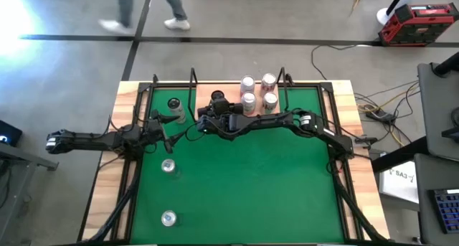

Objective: Place canned beverage on shelf
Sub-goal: Put the right black and white soda can on the shelf

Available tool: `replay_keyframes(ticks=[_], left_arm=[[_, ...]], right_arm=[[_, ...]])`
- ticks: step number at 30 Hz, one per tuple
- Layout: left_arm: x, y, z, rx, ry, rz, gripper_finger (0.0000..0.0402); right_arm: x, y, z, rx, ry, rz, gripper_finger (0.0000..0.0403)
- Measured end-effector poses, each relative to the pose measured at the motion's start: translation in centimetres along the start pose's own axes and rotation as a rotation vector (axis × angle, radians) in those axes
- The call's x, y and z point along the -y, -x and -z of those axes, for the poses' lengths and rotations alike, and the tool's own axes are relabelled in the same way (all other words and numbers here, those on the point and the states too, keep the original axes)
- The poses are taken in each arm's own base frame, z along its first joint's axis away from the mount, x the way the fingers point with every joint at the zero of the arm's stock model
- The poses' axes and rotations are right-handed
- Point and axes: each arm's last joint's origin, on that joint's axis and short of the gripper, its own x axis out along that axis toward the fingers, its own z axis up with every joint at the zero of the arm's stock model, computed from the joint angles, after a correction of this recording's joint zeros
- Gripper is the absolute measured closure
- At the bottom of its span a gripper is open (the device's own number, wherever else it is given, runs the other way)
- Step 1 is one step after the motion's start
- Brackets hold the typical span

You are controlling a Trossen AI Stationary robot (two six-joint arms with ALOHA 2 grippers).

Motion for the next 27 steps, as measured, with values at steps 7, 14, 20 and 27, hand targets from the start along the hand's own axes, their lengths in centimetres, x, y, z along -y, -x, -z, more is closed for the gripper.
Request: replay_keyframes(ticks=[7, 14, 20, 27], left_arm=[[0.0, 0.0, 0.0, 0.0, 0.0, 0.0, 0.007], [0.0, 0.0, 0.0, 0.0, 0.0, 0.0, 0.007], [0.0, 0.0, 0.0, 0.0, 0.0, 0.0, 0.007], [0.0, 0.0, 0.0, 0.0, 0.0, 0.0, 0.007]], right_arm=[[0.0, -0.2, 0.0, -0.005, 0.016, -0.005, 0.0092], [0.0, -0.2, 0.0, -0.006, 0.017, -0.006, 0.0043], [-0.1, 0.7, -0.3, -0.009, 0.035, -0.018, 0.0035], [-0.2, 1.8, -0.8, -0.008, 0.048, -0.035, 0.0034]])
